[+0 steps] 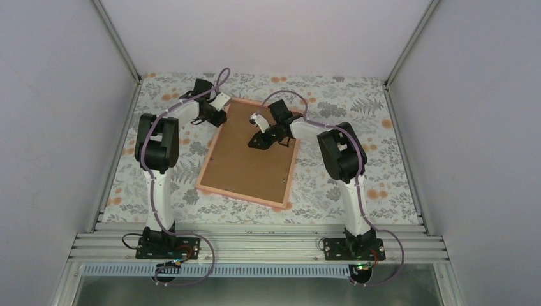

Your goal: Put the photo into the frame

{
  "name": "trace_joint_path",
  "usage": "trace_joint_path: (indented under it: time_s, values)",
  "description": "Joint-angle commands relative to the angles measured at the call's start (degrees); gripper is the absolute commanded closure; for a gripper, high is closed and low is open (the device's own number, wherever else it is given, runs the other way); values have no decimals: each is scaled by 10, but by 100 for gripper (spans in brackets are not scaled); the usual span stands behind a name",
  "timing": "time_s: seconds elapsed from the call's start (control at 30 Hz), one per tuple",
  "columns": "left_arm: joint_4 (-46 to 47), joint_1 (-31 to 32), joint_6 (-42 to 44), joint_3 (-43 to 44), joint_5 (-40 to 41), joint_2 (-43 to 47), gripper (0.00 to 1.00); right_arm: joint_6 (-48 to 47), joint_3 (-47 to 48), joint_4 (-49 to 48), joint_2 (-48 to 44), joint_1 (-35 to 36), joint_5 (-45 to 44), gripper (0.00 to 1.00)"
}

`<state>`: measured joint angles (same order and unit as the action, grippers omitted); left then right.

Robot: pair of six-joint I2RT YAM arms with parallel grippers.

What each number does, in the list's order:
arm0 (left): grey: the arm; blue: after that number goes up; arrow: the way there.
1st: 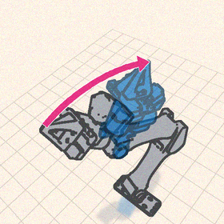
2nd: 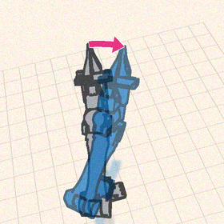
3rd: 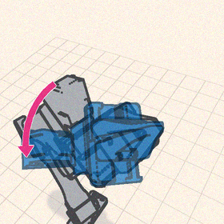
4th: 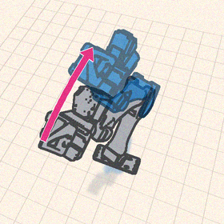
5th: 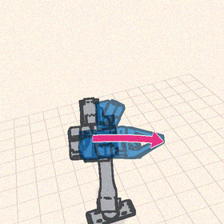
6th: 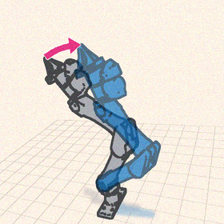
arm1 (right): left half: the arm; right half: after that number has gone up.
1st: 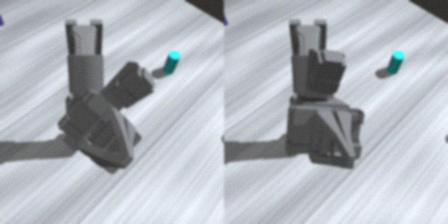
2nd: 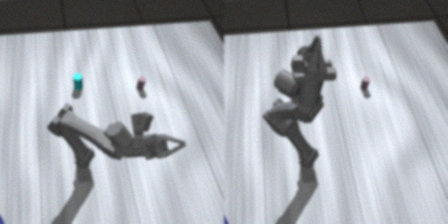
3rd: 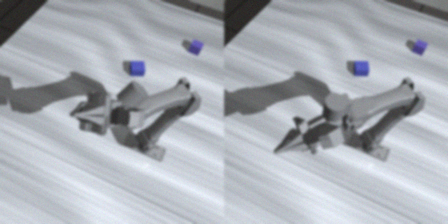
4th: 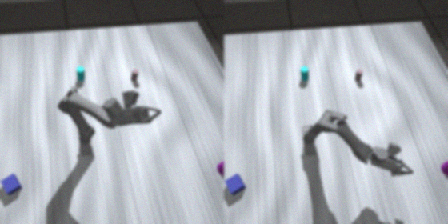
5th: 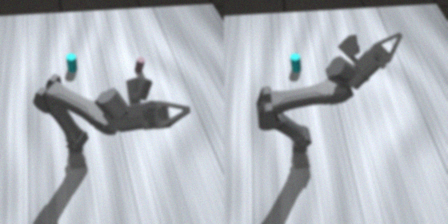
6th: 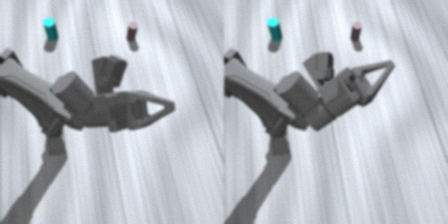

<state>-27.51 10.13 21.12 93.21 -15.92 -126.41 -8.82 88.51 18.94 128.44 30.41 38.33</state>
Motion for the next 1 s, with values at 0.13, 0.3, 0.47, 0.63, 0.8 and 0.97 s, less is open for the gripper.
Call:
trace_joint_path:
  time_s: [0.13, 0.3, 0.47, 0.63, 0.8, 0.97]
  values:
    - [-26, -1, 19, -59, -32, 43, 80, -24, -16, 27, 10, -6, -46, 83]
    - [0, -3, -34, -129, -21, 98, 73, -28, -7, 35, -18, -25, -56, 79]
    - [69, -7, -53, -183, -18, 163, 47, -23, -7, 59, -73, -42, -36, 70]
    - [110, -6, 49, -203, -54, 232, 20, -45, -56, 76, -156, -66, -53, 58]
    - [118, 5, 150, -234, -88, 292, 0, -103, -100, 122, -201, -92, -114, 52]
    - [80, 71, 206, -263, -69, 298, 0, -113, -109, 137, -215, -95, -190, 43]
